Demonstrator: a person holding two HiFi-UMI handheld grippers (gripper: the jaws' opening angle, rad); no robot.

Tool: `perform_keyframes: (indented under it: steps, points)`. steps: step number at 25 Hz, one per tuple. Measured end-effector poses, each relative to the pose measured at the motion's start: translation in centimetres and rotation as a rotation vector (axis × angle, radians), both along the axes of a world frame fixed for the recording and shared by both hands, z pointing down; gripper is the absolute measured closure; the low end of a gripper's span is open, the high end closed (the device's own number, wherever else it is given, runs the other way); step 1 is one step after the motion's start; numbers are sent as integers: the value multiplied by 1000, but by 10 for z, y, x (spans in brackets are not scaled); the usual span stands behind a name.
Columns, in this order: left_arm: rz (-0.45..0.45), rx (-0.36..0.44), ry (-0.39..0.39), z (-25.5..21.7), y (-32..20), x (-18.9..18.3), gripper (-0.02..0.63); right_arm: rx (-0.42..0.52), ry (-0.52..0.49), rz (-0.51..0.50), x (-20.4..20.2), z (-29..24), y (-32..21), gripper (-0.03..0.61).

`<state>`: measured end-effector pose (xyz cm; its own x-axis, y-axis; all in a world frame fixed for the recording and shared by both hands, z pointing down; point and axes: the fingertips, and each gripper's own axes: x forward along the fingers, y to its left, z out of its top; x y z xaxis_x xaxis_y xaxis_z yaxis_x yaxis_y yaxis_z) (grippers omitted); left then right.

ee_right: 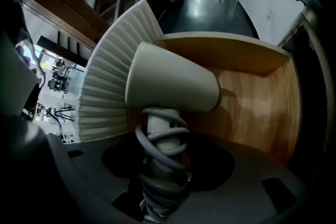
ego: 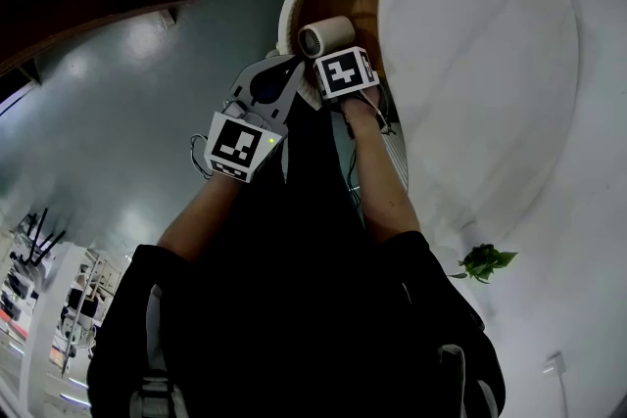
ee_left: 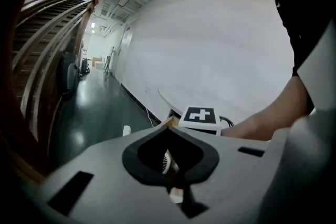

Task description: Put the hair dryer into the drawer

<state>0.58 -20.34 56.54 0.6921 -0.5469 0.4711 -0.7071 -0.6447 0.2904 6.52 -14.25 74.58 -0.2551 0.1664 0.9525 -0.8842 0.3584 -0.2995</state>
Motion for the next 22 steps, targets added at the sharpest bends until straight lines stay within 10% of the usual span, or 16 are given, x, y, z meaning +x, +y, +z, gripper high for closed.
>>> perform_keyframes:
  steps: [14, 22]
  points:
    - [-30, -64, -6, 15, 3, -8, 606, 44, -73, 80, -8, -2, -14, 278]
    - [-34, -45, 14, 1, 2, -2, 606, 262, -88, 103, -11, -48, -34, 272]
